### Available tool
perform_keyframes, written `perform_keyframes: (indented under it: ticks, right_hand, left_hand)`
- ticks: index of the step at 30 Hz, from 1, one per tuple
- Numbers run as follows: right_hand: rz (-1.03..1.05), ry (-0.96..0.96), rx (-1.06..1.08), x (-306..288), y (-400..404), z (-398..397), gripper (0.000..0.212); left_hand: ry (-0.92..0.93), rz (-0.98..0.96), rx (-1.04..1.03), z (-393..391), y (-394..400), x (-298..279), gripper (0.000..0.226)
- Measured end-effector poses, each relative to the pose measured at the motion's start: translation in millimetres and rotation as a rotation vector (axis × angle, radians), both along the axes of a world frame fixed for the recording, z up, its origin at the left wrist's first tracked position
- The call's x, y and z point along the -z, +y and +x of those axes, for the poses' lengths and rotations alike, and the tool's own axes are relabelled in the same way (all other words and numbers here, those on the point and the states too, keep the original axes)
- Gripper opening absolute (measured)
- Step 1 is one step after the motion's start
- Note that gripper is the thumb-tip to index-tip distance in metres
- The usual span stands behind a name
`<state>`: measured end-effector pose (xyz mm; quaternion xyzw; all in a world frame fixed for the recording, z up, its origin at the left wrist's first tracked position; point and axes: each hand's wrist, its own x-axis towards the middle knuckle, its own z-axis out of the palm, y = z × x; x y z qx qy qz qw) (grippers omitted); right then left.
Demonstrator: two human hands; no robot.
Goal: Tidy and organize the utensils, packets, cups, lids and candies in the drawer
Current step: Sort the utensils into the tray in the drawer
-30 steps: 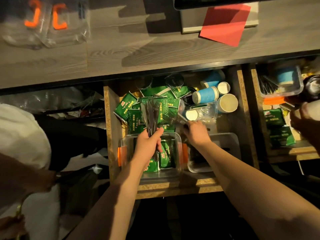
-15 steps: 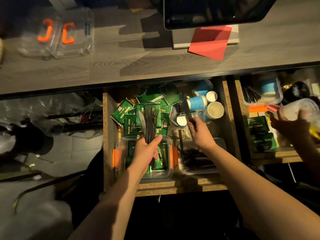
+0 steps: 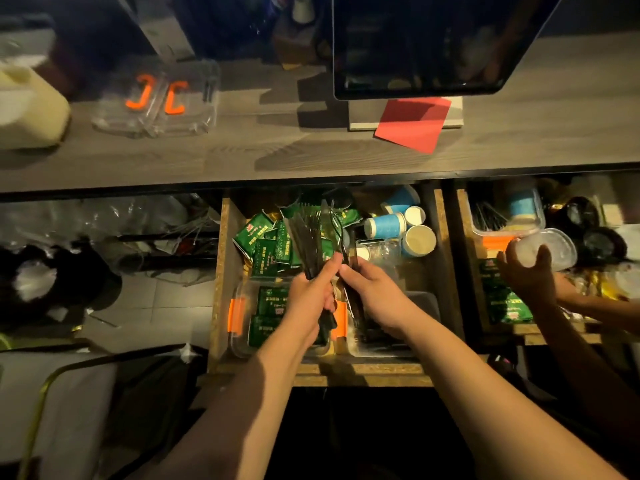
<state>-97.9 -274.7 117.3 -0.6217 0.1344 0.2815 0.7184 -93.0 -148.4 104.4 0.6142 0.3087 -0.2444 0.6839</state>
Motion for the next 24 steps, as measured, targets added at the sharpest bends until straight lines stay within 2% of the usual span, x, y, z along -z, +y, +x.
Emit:
perform_keyframes:
  ticks: [3,7,9,13,15,24]
  right_hand:
    - [-0.028,-0.030,-0.060,-9,4,1,0.022]
    - [-0.291,-0.155,-0.165,-10,15,3,0.022]
    - [-0.339,-0.168,-0.177,-12,20,2,0.025]
    - [-0.271,-0.157,-0.134,-18,25,1,0.023]
    - [-0.276,-0.156,-0.088,-22,27,0,0.021]
    - [-0.265,-0.100,0.163,-24,40,-2,0.026]
  left_hand:
    - [-0.002,-0.027,-0.022,4,5,-9,0.037]
    - [0.025,-0.054,-0.055,6,9,-13,0.042]
    - [0.040,-0.070,-0.087,6,11,-12,0.041]
    - [0.033,-0.116,-0.149,9,17,-16,0.020]
    - [0.025,-0.099,-0.162,10,19,-20,0.018]
    - [-0.008,-0.018,-0.120,10,23,-23,0.036]
